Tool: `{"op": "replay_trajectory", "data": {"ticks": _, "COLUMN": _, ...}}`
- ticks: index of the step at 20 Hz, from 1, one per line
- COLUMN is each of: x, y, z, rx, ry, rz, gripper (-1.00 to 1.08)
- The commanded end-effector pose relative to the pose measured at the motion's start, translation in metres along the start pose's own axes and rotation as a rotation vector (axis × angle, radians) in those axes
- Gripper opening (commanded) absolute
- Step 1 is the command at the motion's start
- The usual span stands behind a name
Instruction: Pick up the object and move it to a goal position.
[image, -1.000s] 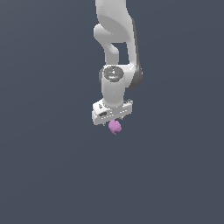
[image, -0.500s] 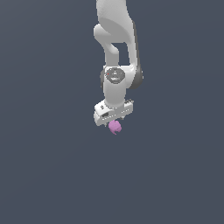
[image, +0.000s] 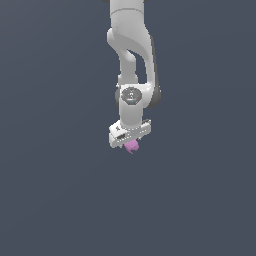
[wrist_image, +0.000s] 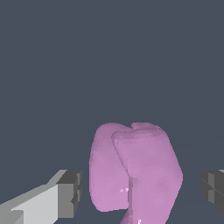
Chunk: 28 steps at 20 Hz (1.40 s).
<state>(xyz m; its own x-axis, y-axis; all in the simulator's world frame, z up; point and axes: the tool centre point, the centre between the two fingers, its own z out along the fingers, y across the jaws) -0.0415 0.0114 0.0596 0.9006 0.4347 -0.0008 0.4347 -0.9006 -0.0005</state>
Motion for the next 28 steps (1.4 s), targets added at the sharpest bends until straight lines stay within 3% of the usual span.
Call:
{"op": "replay_trajectory", "data": {"ticks": 1, "x": 0.0, "y": 0.0, "z": 0.008, "rx": 0.0, "ry": 0.001, "rz": -0.001, "gripper": 1.0}}
{"op": "replay_trajectory", "data": {"ticks": 5, "x": 0.001, "y": 0.0, "z": 0.013, "rx": 0.0, "ry": 0.001, "rz": -0.002, "gripper": 1.0}}
{"op": "replay_trajectory", "data": {"ticks": 6, "x": 0.001, "y": 0.0, "z": 0.013, "rx": 0.0, "ry": 0.001, "rz": -0.002, "gripper": -1.0}}
{"op": "replay_trajectory", "data": {"ticks": 19, "x": 0.001, "y": 0.002, "z": 0.009, "rx": -0.001, "ry": 0.002, "rz": -0.003, "gripper": -1.0}}
{"op": "replay_trajectory", "data": {"ticks": 28, "x": -0.004, "y": 0.034, "z": -0.029, "rx": 0.0, "ry": 0.002, "rz": -0.003, "gripper": -1.0}}
